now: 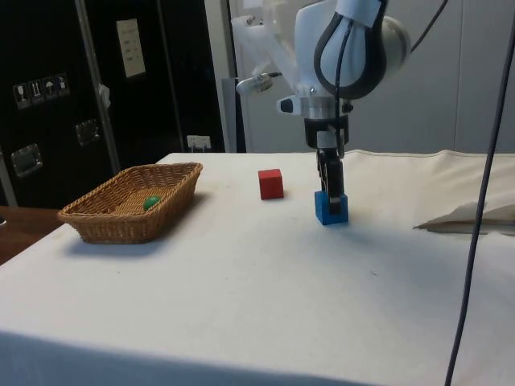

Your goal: Place all non-red objects into the basket.

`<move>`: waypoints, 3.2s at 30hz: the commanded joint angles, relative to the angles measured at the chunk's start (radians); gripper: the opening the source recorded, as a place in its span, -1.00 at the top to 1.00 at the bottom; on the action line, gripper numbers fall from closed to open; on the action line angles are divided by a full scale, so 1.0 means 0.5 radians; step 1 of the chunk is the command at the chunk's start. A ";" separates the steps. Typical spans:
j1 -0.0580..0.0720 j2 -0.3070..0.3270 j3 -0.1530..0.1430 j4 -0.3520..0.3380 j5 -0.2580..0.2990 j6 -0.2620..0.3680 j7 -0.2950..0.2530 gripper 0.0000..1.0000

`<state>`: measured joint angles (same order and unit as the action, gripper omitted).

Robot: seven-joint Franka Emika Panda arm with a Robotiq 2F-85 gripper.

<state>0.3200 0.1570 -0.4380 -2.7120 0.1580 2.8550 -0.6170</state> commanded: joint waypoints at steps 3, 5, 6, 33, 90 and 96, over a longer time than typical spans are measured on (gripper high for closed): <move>0.000 -0.012 0.004 -0.018 0.012 0.028 0.004 0.00; 0.000 -0.014 0.004 -0.018 0.010 0.028 0.006 0.44; 0.000 -0.014 0.004 -0.020 0.010 0.028 0.008 0.64; -0.002 -0.220 -0.038 0.066 -0.096 -0.196 0.170 0.97; 0.002 0.034 0.010 1.098 -0.142 -0.864 0.448 0.97; -0.006 0.138 0.014 1.228 -0.110 -0.888 0.436 0.97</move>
<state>0.3200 0.2200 -0.4340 -2.1090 0.0940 2.4230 -0.3950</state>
